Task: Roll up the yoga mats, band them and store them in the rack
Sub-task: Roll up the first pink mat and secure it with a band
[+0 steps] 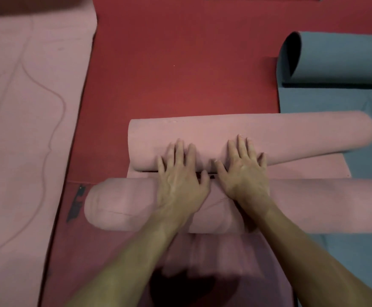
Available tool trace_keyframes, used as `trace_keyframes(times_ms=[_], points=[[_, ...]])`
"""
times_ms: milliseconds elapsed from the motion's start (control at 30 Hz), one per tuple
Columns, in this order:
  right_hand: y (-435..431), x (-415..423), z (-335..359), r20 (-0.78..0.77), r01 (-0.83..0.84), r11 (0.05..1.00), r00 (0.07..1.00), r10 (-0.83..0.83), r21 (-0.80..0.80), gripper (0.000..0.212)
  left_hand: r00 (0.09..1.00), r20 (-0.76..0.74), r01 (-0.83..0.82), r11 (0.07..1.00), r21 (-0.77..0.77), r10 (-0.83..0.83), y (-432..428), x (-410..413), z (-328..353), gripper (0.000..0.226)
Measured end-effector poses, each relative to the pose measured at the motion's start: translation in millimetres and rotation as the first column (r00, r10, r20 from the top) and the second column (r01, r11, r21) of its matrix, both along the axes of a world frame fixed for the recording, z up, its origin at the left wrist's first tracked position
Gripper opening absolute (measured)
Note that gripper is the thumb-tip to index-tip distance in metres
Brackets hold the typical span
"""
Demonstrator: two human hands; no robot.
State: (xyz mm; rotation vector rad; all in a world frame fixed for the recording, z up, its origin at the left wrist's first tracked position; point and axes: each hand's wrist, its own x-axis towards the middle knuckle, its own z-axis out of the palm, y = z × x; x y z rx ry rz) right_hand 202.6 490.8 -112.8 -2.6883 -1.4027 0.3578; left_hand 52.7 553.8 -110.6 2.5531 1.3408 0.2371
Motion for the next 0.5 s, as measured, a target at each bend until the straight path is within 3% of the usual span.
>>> trace_keyframes(times_ms=[367, 500], points=[[22, 10, 1, 0.066, -0.022, 0.996, 0.998, 0.017, 0.089, 0.074, 0.999, -0.011, 0.035, 0.995, -0.098, -0.036, 28, 18, 2, 0.075], [24, 12, 1, 0.119, -0.147, 0.977, 0.984, 0.130, 0.153, 0.082, 0.999, -0.010, 0.033, 0.996, -0.080, -0.034, 30, 19, 2, 0.076]])
